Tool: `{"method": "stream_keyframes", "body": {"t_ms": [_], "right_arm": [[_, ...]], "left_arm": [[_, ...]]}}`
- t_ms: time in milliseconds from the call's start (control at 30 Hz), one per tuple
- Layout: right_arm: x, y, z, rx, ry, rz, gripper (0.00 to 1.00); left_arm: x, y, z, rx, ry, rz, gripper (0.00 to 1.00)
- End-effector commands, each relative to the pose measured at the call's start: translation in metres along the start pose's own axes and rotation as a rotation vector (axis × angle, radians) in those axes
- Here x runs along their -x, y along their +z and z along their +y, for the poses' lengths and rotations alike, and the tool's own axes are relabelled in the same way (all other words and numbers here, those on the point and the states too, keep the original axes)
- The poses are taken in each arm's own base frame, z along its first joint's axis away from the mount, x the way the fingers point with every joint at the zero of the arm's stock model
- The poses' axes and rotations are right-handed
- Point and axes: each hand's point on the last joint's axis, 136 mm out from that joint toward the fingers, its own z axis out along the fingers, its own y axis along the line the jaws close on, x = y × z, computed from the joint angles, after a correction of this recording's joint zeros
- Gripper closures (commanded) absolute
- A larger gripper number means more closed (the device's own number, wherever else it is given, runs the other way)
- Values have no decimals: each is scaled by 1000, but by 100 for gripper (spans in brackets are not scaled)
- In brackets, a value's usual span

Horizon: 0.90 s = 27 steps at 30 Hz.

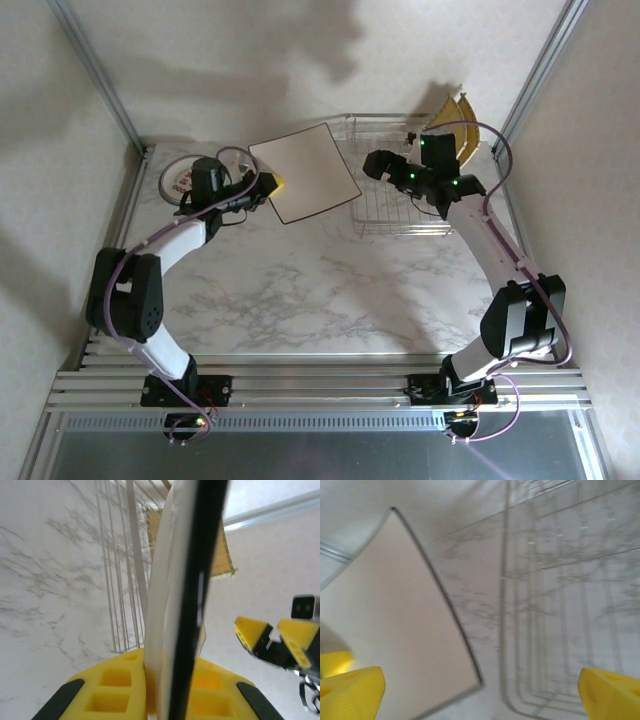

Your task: Unload the plates from the dish rack

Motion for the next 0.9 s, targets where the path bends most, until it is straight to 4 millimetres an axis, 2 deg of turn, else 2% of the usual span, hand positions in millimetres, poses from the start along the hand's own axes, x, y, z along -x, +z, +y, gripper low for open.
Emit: {"method": "stream_keyframes", "body": {"t_ms": [0, 233, 333, 500, 633, 867], "right_arm": [[-4, -38, -33, -217, -117, 13, 1], [-4, -68, -37, -278, -179, 25, 1], [1, -75, -39, -318, -216, 56, 1], [11, -74, -47, -410, -278, 136, 1], [17, -73, -50, -448, -311, 174, 1], [17, -63, -49, -426, -323, 200, 1]], "left_arm": [[49, -46, -62, -70, 129, -296, 100], [65, -84, -36, 10, -10, -604, 100], [70, -91, -31, 32, -50, -702, 100], [70, -97, -11, 62, -152, -847, 100], [68, -95, 5, 67, -232, -910, 100], [65, -69, 22, 42, -316, -936, 100]]}}
